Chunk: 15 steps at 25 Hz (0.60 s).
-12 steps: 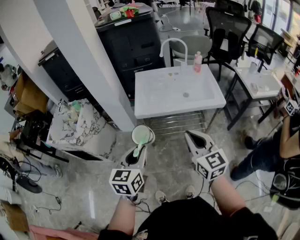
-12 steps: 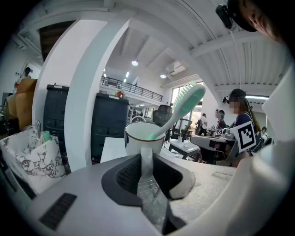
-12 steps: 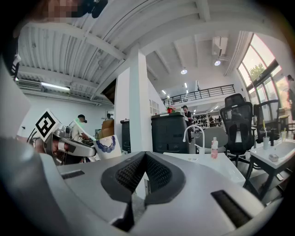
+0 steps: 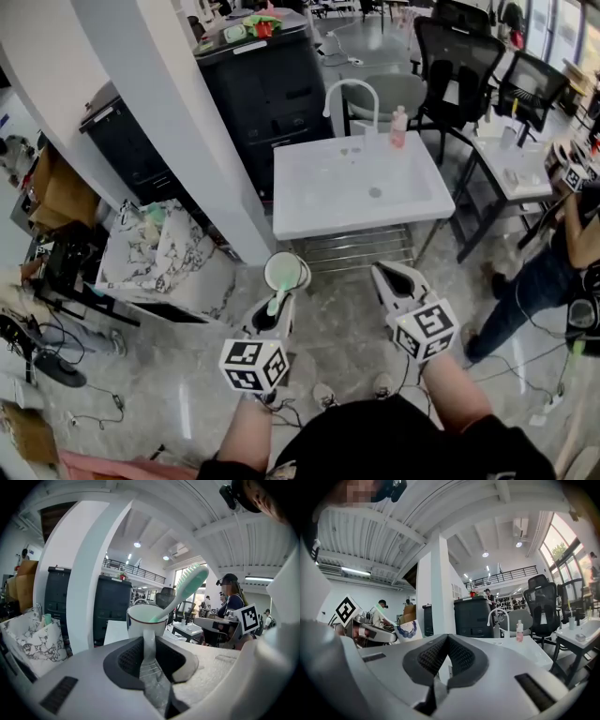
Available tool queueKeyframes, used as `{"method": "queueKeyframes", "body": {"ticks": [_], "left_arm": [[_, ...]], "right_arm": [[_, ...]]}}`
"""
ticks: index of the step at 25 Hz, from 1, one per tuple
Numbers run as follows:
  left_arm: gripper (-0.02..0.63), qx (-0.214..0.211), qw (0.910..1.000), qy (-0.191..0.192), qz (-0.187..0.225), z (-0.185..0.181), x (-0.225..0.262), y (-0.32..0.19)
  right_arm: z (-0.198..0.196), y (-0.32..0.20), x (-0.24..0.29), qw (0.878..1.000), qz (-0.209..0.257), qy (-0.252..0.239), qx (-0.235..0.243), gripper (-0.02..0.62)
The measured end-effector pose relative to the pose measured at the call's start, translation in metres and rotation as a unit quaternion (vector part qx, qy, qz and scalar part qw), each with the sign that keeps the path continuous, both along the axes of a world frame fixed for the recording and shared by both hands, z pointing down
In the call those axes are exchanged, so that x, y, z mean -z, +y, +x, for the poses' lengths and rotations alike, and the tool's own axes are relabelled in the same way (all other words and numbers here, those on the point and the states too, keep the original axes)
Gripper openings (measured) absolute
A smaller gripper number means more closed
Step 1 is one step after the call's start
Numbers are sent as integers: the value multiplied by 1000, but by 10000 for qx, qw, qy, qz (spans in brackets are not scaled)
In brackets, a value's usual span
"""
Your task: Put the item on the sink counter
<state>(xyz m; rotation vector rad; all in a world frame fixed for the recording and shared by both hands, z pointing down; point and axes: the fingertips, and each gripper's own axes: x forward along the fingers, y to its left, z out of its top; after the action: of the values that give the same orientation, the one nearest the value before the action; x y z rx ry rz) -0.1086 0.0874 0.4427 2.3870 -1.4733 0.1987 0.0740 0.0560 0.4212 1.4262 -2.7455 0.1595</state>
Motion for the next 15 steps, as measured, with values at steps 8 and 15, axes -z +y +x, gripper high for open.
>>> {"method": "queueKeyframes", "body": {"ticks": [8, 15], "left_arm": [[67, -26, 10000, 42, 7, -23, 0, -3], [67, -92, 9999, 63, -9, -51, -4, -7]], "right_arm": [[-22, -3, 1, 10000, -3, 55, -47, -2], [-50, -7, -4, 9999, -29, 95, -139, -2]]}}
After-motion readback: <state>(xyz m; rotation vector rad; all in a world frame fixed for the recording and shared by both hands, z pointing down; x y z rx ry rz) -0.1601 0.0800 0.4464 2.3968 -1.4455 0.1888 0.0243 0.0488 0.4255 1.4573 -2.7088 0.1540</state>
